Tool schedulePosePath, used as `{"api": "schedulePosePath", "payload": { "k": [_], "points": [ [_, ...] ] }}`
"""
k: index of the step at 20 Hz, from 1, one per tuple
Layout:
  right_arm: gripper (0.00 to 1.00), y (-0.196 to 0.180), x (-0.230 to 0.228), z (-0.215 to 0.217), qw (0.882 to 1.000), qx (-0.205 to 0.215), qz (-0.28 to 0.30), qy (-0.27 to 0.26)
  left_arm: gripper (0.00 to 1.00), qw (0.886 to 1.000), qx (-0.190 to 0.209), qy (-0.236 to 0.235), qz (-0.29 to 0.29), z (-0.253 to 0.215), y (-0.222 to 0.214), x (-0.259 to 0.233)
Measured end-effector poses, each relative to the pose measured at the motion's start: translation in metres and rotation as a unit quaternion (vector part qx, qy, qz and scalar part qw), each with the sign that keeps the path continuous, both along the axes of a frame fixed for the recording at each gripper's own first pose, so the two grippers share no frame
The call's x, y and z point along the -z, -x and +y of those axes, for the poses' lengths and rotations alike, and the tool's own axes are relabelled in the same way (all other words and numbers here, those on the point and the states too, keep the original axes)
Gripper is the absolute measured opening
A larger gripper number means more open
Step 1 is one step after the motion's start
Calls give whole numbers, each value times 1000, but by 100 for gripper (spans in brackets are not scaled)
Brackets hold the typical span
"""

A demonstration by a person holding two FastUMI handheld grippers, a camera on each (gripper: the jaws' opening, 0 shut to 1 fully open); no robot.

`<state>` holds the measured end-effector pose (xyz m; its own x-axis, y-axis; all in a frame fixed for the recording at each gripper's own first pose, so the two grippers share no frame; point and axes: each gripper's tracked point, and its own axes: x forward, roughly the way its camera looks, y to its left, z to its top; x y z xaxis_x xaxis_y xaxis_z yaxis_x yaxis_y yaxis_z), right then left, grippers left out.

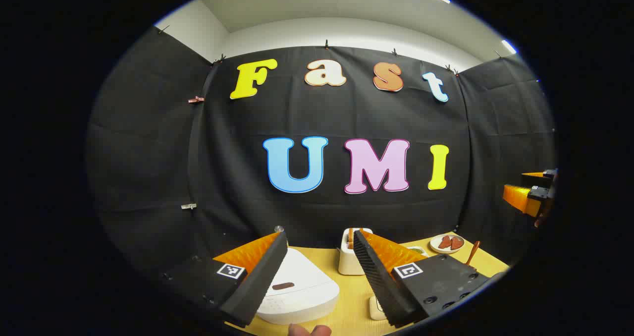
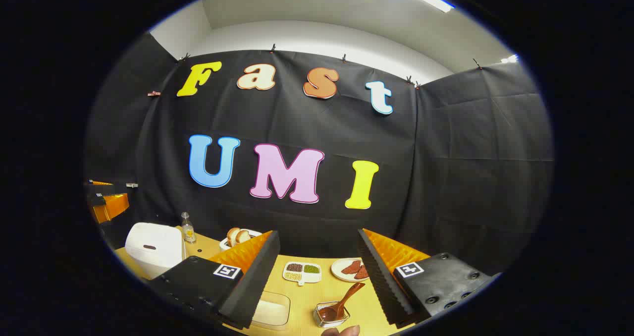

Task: Close the left gripper, press the button to open the rice cooker; take a wooden spoon from the chopstick holder with the right hand, scoop a spoonful of rice and pour it into the rice cooker, then put the wooden spoon back into the chopstick holder.

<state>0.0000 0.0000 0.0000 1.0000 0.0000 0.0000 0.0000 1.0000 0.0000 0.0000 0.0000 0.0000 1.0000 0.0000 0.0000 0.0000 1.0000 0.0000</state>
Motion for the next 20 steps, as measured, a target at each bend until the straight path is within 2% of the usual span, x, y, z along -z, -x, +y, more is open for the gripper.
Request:
{"api": "schedulePosePath", "payload": {
  "k": [20],
  "points": [
    [97, 7, 8, -8, 1000, 3, 3, 7, 94, 1000, 9, -15, -1, -12, 4, 2]
  ]
}}
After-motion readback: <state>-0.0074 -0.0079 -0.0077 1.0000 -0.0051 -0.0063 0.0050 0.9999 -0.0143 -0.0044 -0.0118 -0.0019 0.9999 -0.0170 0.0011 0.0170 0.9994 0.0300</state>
